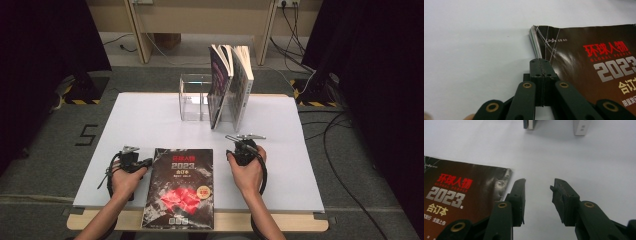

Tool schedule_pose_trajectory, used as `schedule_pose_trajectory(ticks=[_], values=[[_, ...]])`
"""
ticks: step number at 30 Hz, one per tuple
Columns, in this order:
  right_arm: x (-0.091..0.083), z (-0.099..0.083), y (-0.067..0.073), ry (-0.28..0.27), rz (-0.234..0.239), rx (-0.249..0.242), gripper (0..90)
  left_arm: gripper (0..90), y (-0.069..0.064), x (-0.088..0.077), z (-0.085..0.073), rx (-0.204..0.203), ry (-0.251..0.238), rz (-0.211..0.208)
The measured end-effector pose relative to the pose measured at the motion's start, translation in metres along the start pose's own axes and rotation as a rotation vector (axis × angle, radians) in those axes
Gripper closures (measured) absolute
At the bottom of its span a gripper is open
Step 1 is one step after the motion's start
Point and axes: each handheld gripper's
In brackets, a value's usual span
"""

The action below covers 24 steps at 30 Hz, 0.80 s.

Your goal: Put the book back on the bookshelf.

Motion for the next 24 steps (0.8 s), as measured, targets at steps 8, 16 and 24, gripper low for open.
schedule_pose_trajectory(ticks=[8, 16, 24], values=[[0.016, -0.004, 0.006, 0.073, 0.046, 0.026, 61.2, 89.3, -0.023, -0.003, -0.008, 0.049, 0.011, -0.048], [0.031, -0.006, 0.000, 0.135, 0.059, 0.068, 60.1, 89.2, -0.041, -0.006, -0.015, 0.076, 0.023, -0.099], [0.035, -0.009, -0.006, 0.154, 0.055, 0.090, 59.2, 79.8, -0.040, -0.009, -0.013, 0.044, 0.011, -0.128]])
Point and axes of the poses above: each handheld gripper's, and its own axes: x roughly forward along the jaws, z roughly out of its top, y roughly to its left, and after that the axes turned 14 degrees about -y, right-handed
